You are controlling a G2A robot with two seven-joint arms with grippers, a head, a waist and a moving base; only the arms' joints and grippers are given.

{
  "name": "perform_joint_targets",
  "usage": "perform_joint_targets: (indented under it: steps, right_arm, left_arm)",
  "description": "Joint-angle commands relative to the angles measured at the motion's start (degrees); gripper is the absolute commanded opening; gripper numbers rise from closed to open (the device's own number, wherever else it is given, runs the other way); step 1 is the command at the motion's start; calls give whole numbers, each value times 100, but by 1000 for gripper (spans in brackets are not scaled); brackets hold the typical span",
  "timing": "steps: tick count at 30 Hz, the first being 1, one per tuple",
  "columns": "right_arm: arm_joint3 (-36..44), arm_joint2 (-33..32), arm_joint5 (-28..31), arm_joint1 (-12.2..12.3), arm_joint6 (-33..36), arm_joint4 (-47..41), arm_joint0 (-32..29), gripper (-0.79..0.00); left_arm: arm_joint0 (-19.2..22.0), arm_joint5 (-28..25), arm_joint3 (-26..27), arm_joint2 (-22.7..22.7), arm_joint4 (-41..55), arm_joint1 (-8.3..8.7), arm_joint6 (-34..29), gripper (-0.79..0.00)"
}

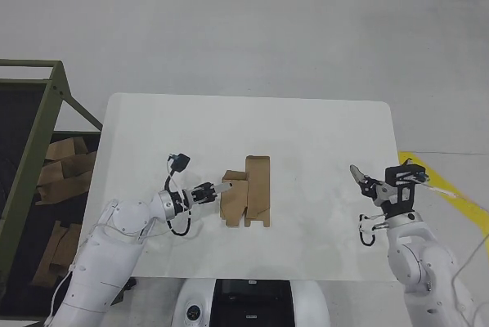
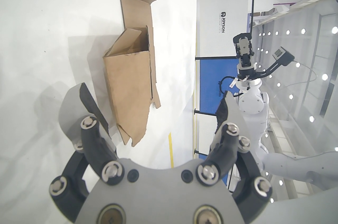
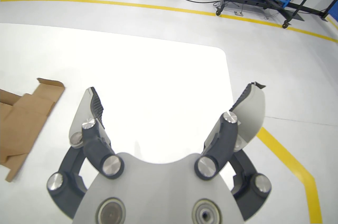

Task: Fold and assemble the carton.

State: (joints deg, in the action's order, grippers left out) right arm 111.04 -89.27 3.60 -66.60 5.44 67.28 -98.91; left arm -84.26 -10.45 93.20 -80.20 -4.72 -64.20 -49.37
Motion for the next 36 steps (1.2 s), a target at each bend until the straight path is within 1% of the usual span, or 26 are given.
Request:
perform_joint_targets:
  steps: [1, 8, 12, 15, 18, 19, 29, 36]
  right_arm:
    - [92, 2, 99, -6, 87, -229, 8, 0]
    - [346, -110, 417, -14, 439, -1033, -10, 0]
    - [410, -183, 498, -12, 553, -1208, -1, 0]
    - [404, -201, 701, -19, 708, -1775, 16, 0]
    - [361, -284, 929, -12, 1028, -2397, 57, 0]
    - [354, -340, 970, 0, 1157, -2396, 80, 0]
    - [353, -338, 966, -1, 1148, -2402, 82, 0]
    - [281, -213, 855, -17, 1327, -2772, 179, 0]
  left_arm:
    - [-28, -32, 8, -36, 43, 10, 30, 0]
    - [-25, -96, -104, -57, 172, 31, 88, 0]
    - [58, -114, -230, 26, 173, 33, 85, 0]
    - [122, -155, -309, 92, 232, 31, 79, 0]
    - [197, -188, -388, 161, 277, 28, 64, 0]
    - [221, -191, -411, 183, 277, 28, 70, 0]
    - [284, -145, -460, 216, 171, 36, 124, 0]
    - [285, -143, -472, 319, 215, 30, 214, 0]
